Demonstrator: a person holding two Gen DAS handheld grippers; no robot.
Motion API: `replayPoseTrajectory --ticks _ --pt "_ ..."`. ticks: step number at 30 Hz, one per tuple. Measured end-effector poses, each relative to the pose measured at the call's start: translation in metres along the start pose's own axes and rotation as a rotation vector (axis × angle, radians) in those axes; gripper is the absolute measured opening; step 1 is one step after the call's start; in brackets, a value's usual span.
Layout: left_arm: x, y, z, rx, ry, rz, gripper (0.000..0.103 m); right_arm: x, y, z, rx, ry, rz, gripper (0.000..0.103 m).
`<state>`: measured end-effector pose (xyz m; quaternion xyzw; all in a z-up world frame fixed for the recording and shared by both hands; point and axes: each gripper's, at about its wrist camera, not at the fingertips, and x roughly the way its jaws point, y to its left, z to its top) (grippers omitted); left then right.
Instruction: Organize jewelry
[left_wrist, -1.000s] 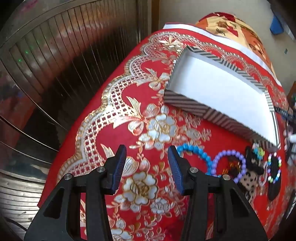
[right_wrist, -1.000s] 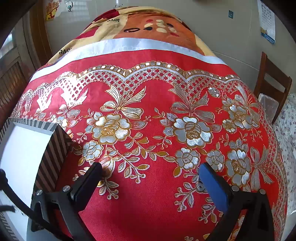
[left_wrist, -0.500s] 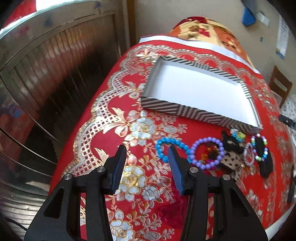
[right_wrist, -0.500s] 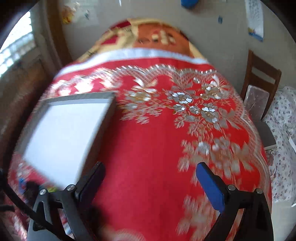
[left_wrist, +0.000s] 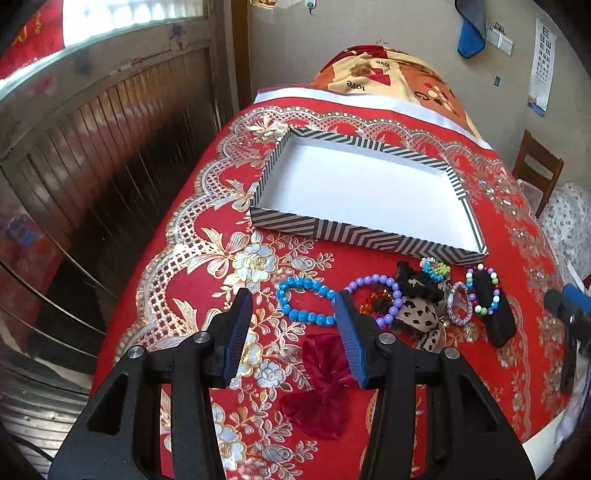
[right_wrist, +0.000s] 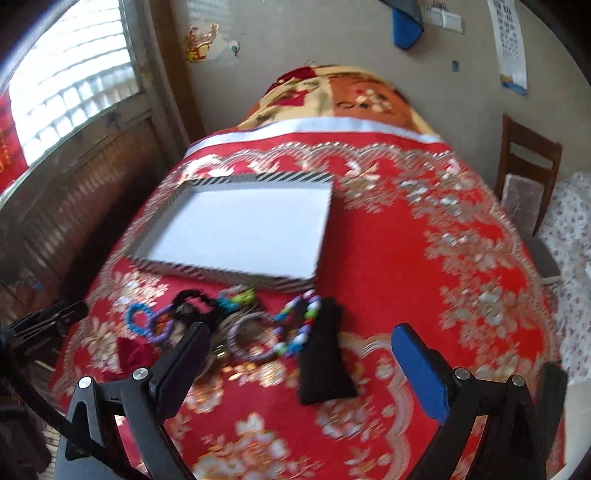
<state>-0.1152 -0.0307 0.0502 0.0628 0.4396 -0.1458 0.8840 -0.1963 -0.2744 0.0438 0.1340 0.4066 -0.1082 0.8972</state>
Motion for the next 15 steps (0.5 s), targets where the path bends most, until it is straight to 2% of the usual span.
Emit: replayPoseTrajectory --ticks 3,10,15 --pt "-0.007 -0.005 -0.003 -0.02 0.009 0.011 0.046 -0.001 0.013 -0.008 -0.04 0.032 0.016 0.098" --pt "-0.027 -0.016 -0.014 -0.054 -0.001 0.044 0.046 -0.015 0.018 -0.016 -0.097 0.038 0.05 0.098" --pt "-0.02 -0.017 -0.009 -0.043 0.01 0.047 0.046 -0.013 0.019 -0.009 -0.093 0.026 0.067 0.098"
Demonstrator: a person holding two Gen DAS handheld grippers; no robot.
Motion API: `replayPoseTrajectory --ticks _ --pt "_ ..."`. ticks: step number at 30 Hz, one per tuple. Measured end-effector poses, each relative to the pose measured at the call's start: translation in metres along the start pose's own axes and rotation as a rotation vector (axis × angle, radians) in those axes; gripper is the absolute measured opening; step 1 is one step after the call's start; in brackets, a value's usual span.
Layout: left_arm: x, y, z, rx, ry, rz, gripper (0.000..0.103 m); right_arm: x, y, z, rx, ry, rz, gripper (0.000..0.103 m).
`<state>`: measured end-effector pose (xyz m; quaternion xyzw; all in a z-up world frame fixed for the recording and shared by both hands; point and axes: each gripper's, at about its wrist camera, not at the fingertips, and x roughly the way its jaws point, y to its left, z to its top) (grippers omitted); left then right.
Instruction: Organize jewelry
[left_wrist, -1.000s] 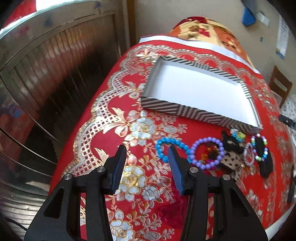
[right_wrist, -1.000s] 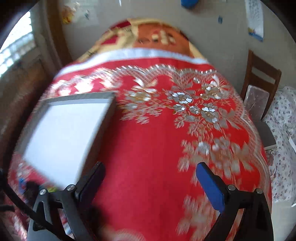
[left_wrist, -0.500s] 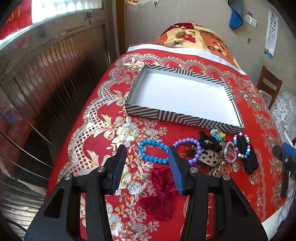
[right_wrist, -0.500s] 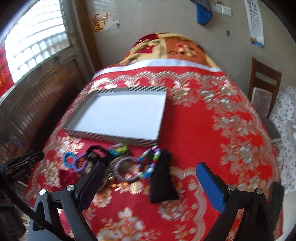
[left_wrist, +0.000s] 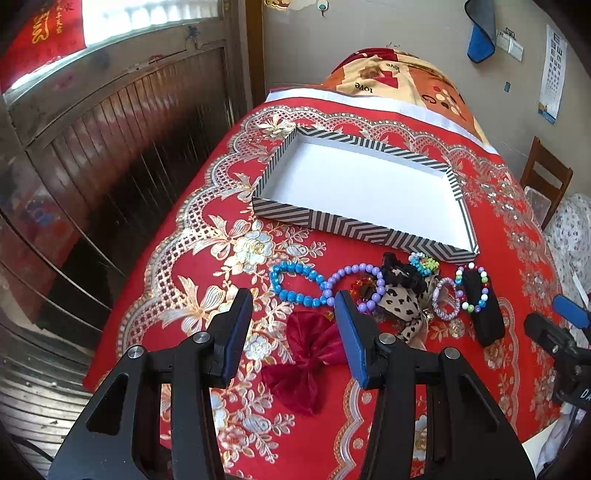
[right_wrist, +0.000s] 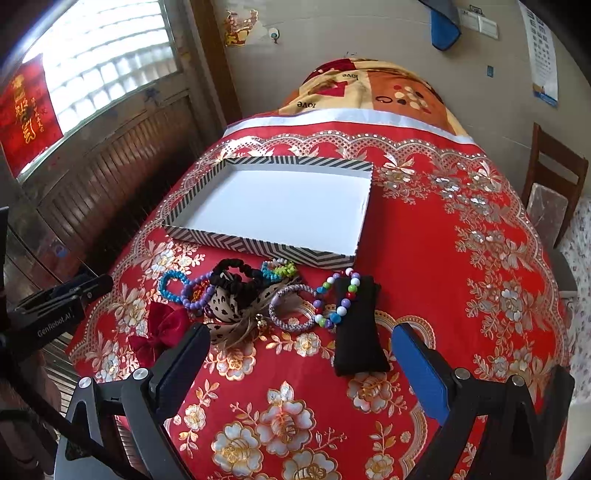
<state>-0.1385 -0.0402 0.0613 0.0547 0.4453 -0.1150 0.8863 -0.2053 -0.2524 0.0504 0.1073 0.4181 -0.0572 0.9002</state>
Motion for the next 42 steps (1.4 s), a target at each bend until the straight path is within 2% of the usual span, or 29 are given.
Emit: replayPoseTrajectory --ticks 7,13,21,23,28,42 --pt "0.032 0.001 0.025 0.022 0.004 -0.041 0.046 0.024 0.002 0.02 0.048 -0.011 -0.004 0.098" --pt "0.048 -0.001 0.041 0.035 0.015 -0.044 0.046 0.038 0.008 0.031 0.028 -0.012 -0.023 0.098" --pt "0.031 -0.002 0.024 -0.021 0.001 -0.002 0.046 0.028 0.009 0.025 -0.021 -0.006 0.004 0.098" --pt "0.025 -0.001 0.018 -0.036 0.019 -0.011 0.046 0.025 0.012 0.023 -0.043 0.003 -0.007 0.098" --pt "0.01 -0.001 0.006 -0.061 -0.002 -0.007 0.046 0.012 0.018 0.013 -0.049 -0.002 0.01 0.098" --pt "-0.016 0.001 -0.01 -0.043 -0.045 0.001 0.046 -0.007 0.03 0.001 -0.07 -0.055 0.026 0.098"
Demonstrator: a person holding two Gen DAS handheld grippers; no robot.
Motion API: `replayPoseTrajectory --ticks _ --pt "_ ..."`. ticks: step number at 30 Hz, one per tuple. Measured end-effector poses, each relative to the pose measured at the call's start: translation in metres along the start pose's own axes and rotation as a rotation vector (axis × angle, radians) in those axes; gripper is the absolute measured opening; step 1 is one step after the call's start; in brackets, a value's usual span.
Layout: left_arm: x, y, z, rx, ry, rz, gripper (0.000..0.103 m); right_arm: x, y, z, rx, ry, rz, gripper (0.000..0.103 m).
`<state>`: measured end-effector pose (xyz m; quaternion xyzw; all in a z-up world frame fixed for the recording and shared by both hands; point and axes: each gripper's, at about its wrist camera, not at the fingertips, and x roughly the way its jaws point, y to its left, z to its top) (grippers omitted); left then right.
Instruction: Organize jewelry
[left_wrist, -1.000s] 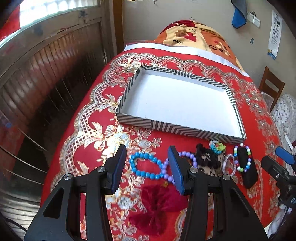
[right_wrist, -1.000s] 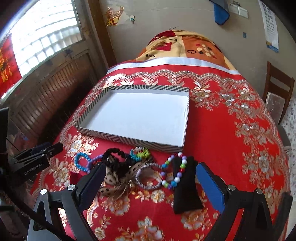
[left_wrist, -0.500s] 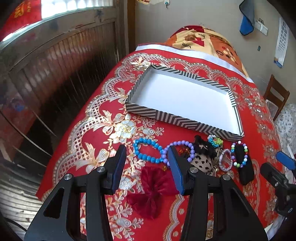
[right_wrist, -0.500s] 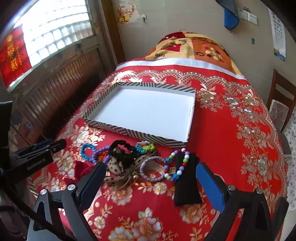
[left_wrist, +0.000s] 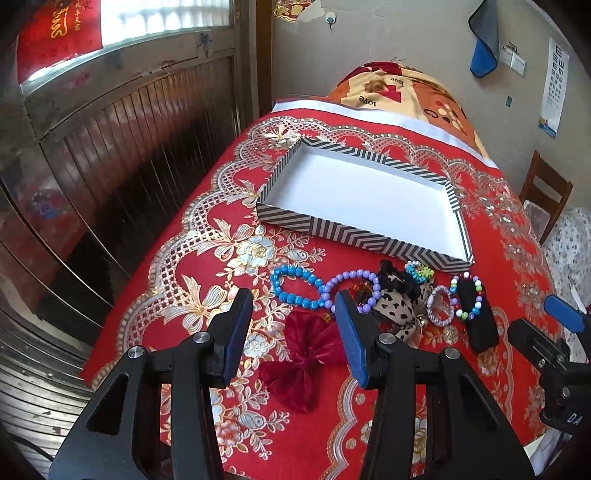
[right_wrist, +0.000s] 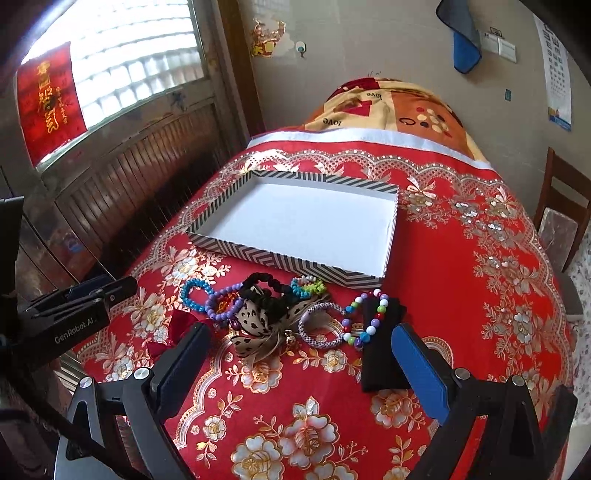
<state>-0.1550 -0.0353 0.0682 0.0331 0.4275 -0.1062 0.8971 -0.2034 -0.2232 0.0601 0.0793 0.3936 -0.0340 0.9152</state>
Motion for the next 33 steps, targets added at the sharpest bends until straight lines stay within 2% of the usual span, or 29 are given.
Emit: replayPoseTrajectory --ticks 15,33 --pt "-0.017 0.009 -0.013 -0.02 -0.017 0.029 0.046 -0.006 0.013 0.002 -0.043 -0.015 0.021 0.098" --pt "-0.019 0.011 -0.018 -0.018 -0.01 0.012 0.046 -0.008 0.015 -0.003 -0.047 0.003 0.008 0.098"
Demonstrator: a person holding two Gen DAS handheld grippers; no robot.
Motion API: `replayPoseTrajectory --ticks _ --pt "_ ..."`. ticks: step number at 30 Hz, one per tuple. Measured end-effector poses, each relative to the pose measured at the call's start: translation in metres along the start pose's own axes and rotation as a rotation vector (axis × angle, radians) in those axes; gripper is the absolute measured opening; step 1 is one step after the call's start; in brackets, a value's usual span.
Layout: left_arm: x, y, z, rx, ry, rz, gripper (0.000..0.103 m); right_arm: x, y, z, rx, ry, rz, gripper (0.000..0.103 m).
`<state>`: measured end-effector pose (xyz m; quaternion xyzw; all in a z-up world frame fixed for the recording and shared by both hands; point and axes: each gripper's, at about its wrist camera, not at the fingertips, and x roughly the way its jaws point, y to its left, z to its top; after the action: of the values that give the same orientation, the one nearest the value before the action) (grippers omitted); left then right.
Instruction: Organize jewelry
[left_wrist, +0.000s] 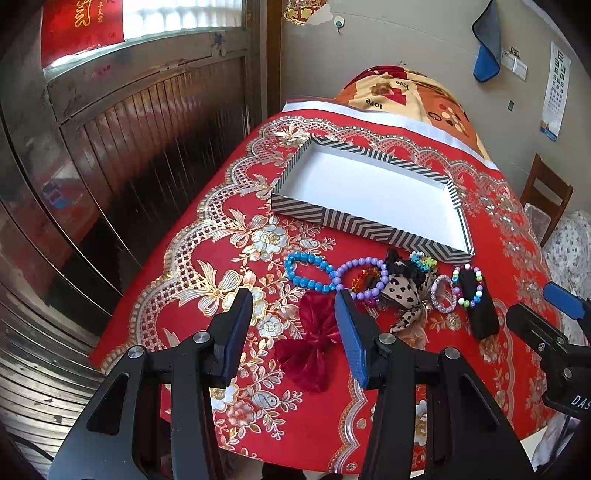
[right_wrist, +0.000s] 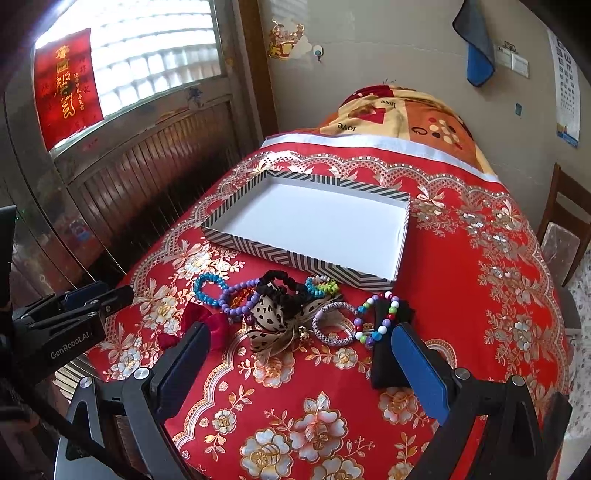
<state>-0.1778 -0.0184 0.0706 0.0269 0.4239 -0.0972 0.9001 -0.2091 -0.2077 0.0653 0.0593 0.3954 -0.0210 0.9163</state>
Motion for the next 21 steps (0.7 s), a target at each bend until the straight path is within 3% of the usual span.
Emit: replayPoseTrajectory --ticks 21 --pt "0.018 0.022 0.001 -0.052 0.061 -0.027 0.046 0.015 -0.006 0.002 -0.008 0.018 0.02 0.098"
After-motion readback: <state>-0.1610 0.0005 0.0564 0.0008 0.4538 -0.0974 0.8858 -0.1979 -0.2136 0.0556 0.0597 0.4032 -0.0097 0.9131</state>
